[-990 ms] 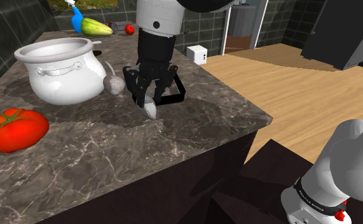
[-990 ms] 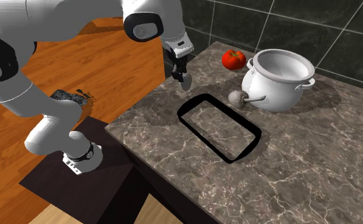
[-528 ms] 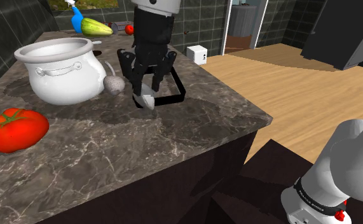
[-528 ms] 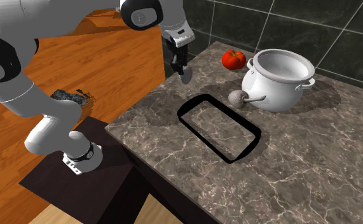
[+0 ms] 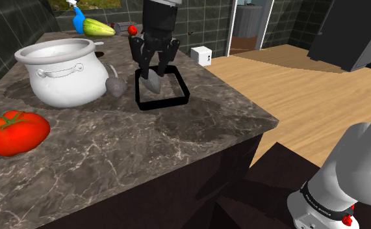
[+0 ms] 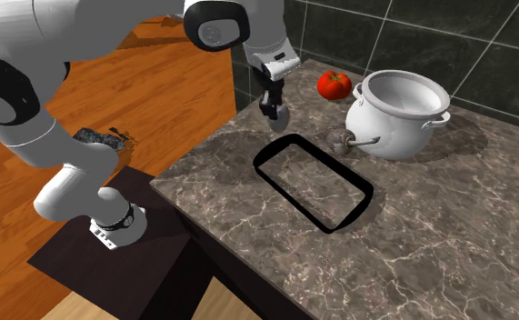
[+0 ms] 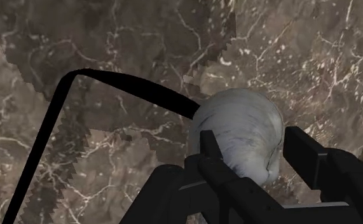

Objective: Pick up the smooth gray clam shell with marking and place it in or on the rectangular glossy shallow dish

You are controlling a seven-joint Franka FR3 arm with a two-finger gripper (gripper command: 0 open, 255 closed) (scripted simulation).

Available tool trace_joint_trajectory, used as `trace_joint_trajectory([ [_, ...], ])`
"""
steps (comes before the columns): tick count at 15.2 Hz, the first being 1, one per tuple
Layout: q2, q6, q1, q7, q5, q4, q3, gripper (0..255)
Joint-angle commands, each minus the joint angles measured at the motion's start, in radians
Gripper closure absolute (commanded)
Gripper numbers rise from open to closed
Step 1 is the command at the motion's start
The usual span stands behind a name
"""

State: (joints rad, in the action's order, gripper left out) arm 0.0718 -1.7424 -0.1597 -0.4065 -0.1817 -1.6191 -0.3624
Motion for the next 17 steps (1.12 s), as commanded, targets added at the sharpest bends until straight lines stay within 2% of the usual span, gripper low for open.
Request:
trace_joint_trajectory([
  [1,-0.043,0.016,0.017,0.035,0.009,0.050,0.019,255],
  [11,-0.294,0.118,0.086,0.169,0.056,0.369,0.086,255],
  [17,-0.259,0.023,0.093,0.188,0.043,0.239,0.088,255],
])
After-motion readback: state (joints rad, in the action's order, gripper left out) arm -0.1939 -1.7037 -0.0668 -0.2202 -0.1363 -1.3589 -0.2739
